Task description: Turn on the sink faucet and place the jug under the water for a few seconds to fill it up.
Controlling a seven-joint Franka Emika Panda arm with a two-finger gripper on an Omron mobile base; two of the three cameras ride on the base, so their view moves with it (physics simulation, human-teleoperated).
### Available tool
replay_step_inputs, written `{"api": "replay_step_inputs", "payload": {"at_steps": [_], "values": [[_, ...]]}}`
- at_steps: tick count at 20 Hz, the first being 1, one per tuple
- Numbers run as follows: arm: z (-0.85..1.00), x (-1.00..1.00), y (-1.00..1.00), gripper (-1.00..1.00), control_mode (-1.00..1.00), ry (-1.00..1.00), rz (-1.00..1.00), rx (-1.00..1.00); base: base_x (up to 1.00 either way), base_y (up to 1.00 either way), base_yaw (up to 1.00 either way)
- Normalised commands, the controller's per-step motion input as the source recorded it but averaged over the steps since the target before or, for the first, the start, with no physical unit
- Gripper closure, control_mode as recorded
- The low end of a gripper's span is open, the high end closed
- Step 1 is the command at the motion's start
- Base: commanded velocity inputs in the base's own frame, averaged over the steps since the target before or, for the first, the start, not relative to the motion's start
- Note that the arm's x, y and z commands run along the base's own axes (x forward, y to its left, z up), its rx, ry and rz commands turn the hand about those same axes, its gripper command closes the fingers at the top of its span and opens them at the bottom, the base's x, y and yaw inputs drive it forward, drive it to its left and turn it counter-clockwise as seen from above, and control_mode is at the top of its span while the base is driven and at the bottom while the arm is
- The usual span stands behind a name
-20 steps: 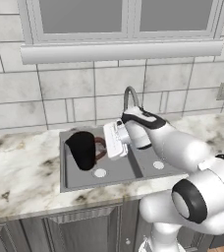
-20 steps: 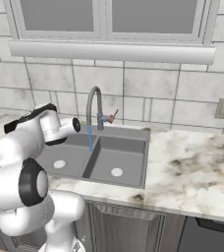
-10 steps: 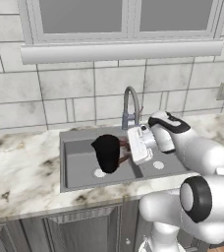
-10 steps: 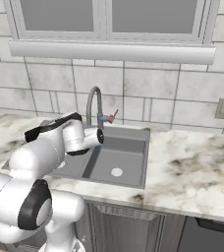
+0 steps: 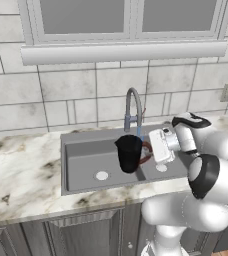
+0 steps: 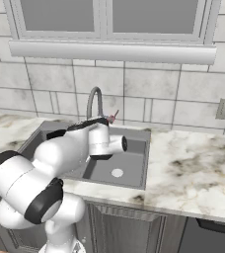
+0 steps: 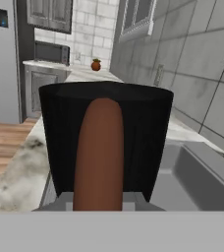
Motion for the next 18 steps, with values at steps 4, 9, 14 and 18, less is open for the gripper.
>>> {"api": "replay_step_inputs", "payload": {"at_steps": [4, 9, 14, 18], "values": [[-0.03, 0.22, -0.81, 1.00, -1.00, 0.05, 0.01, 0.06, 0.00, 0.00, 0.00], [-0.06, 0.29, -0.56, 1.00, -1.00, 0.11, 0.00, 0.00, 0.00, 0.00, 0.00], [-0.10, 0.46, -0.07, 1.00, -1.00, 0.19, 0.00, 0.00, 0.00, 0.00, 0.00], [-0.13, 0.44, 0.00, 1.00, -1.00, 0.25, 0.00, -0.04, 0.00, 0.00, 0.00]]}}
